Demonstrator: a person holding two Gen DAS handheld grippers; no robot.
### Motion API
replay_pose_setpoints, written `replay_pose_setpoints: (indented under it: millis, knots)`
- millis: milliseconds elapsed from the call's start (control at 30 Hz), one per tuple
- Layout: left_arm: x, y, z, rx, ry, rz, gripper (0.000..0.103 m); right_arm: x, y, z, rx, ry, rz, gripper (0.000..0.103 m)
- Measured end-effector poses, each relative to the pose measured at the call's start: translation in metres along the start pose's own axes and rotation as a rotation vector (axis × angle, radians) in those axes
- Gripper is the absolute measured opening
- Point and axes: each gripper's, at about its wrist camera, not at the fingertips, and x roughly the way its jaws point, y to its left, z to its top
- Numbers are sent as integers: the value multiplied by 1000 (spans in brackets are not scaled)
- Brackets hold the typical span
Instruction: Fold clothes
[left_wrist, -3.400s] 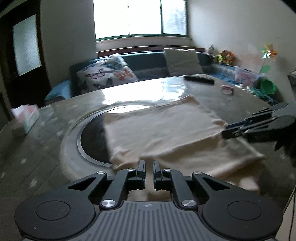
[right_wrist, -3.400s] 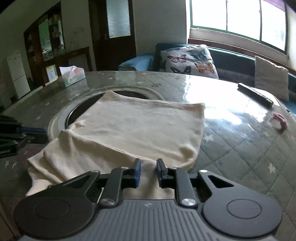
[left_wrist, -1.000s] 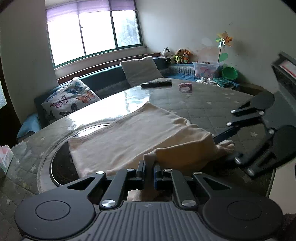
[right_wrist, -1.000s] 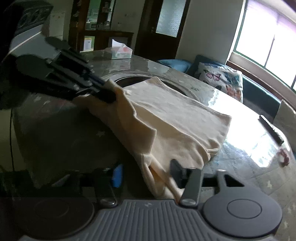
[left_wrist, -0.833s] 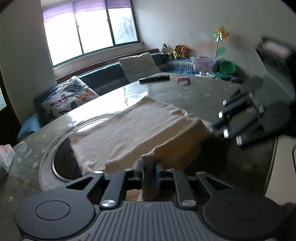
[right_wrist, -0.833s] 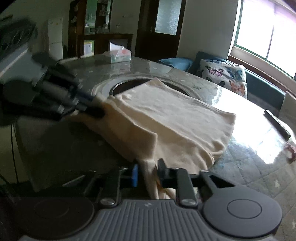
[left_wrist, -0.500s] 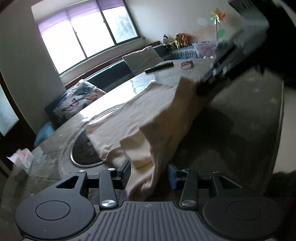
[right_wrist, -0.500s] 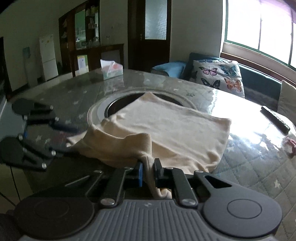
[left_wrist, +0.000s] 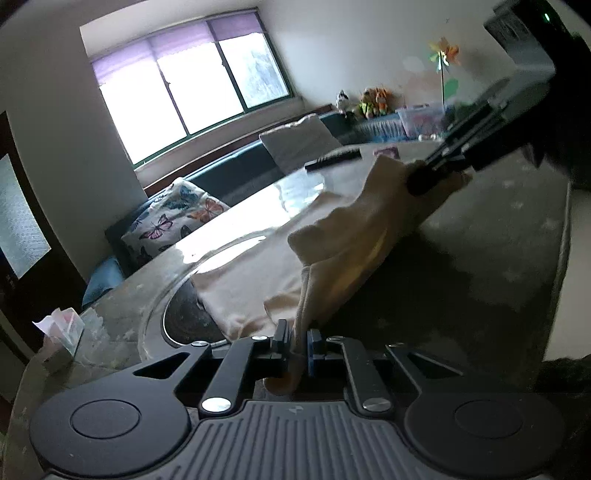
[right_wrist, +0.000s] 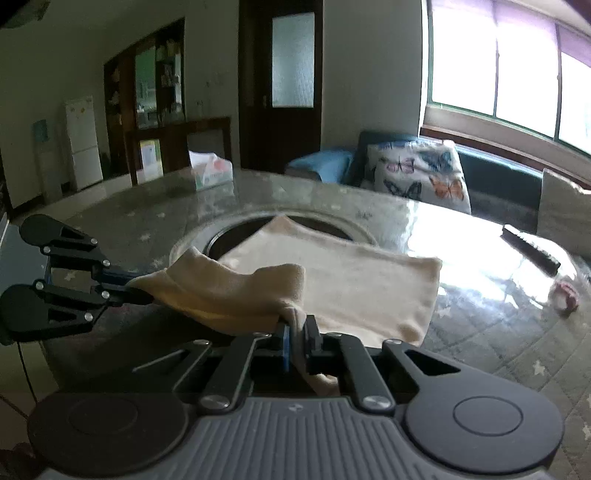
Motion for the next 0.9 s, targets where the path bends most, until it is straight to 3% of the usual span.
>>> replay_pose_setpoints:
  millis: [367, 467, 700, 900]
  knots:
    - [-97, -15, 14, -35, -43, -22, 10, -83, 34, -12, -43, -82, 51, 5]
    - [-107, -18, 16, -35, -45, -25, 10, -101, 45, -14, -61, -82, 63, 5]
    - [-82, -2, 24, -71, -46, -16, 10, -86, 36, 5, -59, -73, 42, 5]
    - [-28, 25, 33, -108, 0, -20, 10, -42, 13, 29, -50, -22, 28, 5]
